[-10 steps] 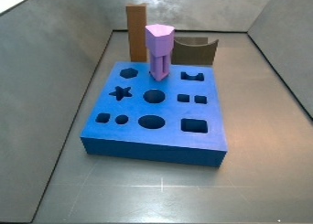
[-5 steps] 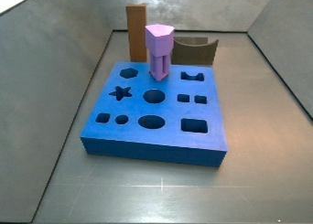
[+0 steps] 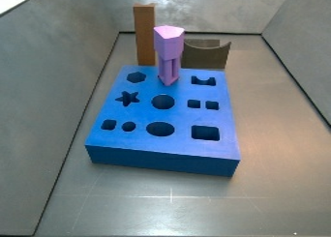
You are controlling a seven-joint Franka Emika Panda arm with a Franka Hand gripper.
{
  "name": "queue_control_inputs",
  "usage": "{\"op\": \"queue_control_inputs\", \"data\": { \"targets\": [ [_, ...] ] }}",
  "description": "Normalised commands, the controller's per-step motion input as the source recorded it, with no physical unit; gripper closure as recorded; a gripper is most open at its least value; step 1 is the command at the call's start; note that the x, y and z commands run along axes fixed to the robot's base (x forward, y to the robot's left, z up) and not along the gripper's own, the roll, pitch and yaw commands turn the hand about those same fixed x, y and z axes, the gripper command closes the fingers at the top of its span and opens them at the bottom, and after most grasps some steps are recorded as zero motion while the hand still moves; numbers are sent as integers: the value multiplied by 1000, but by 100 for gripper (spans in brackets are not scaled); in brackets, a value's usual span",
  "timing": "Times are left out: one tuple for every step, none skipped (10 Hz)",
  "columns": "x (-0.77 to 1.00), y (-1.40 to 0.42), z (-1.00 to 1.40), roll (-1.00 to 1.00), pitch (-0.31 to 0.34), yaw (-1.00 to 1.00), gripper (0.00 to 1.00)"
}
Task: Pick up the arch object. Move up. Place the arch object on the fixture. Regrasp the arch object. Rotate the arch object. Move to above the board. Insert the arch object.
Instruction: Rotate the arch object.
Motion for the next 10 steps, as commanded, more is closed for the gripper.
{"op": "queue_control_inputs", "data": {
  "targets": [
    [21,-3,-5,-37,23,1000,0],
    [21,-3,-5,-41,25,1000,0],
    [22,-3,-4,-45,28,1000,0],
    [22,-3,-4,-50,31,1000,0],
    [22,-3,-4,-54,33,1000,0],
    [22,-3,-4,-63,38,1000,0],
    [23,-3,-3,-71,43,1000,0],
    [23,-3,-3,-86,52,1000,0],
    [23,-3,-3,-97,59,1000,0],
    [24,-2,-2,-126,77,974,0]
  ]
}}
